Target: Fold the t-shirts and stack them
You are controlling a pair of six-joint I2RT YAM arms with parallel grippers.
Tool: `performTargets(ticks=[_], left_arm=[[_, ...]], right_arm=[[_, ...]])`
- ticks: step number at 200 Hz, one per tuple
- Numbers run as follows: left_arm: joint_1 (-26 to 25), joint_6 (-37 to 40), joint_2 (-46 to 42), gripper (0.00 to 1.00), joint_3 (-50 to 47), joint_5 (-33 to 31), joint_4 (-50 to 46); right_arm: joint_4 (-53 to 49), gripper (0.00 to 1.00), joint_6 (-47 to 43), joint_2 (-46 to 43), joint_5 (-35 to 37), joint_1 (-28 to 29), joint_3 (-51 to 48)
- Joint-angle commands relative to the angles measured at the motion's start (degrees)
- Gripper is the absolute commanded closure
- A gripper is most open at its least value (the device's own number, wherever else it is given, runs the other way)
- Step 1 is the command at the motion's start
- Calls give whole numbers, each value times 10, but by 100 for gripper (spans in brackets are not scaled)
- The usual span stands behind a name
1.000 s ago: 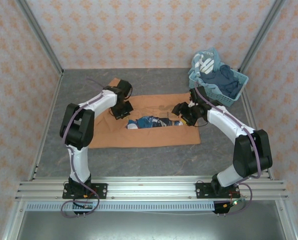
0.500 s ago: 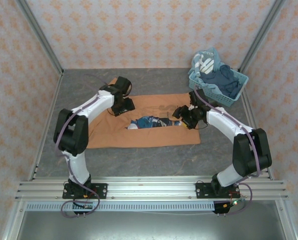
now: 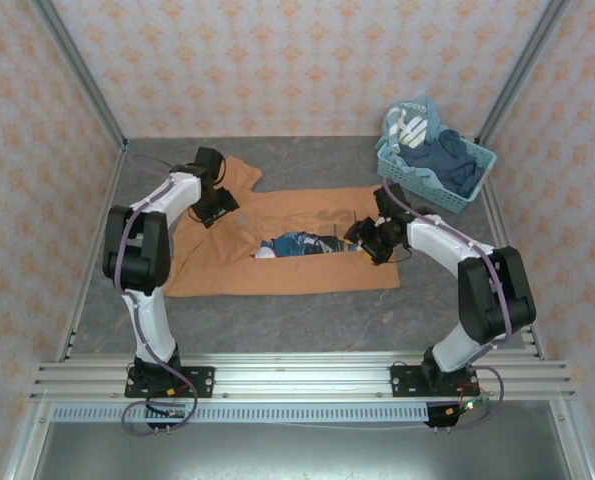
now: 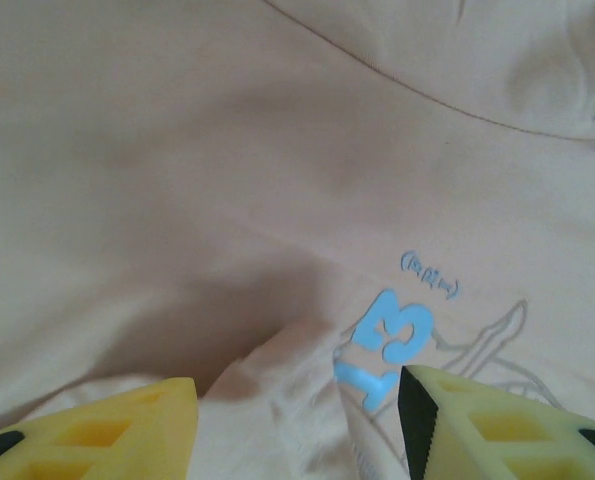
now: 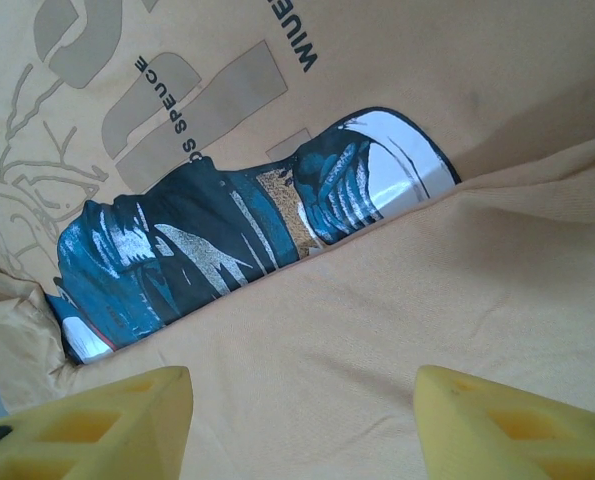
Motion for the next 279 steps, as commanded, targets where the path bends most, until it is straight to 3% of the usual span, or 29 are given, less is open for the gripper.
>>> performTargets(ticks=[1, 23, 42, 80, 99, 126, 137, 191, 279], left_arm=[[-3, -2, 28, 46, 31, 8, -24], [-5, 2, 46, 52, 35, 0, -24], [-6, 7, 47, 65, 41, -21, -30], [-8, -1, -7, 79, 33, -125, -50], [-9, 2, -19, 78, 36, -134, -60], [-16, -3, -49, 53, 26, -134, -63], [-28, -7, -75, 50, 16, -133, -61], [-115, -28, -78, 62, -18, -55, -40], [-168, 13, 33, 65, 28, -55, -69]], right_arm=[[-5, 40, 2, 2, 15, 0, 8], [-10, 40, -1, 1, 26, -7, 3], [-18, 42, -4, 2, 40, -18, 1], [-34, 47, -6, 24, 67, -46, 0], [-37, 51, -3, 44, 78, -59, 0], [-44, 55, 3, 69, 93, -71, 5], [-44, 57, 4, 74, 95, -74, 6], [-73, 62, 0, 61, 142, -75, 13], [-84, 61, -3, 41, 133, -74, 15]])
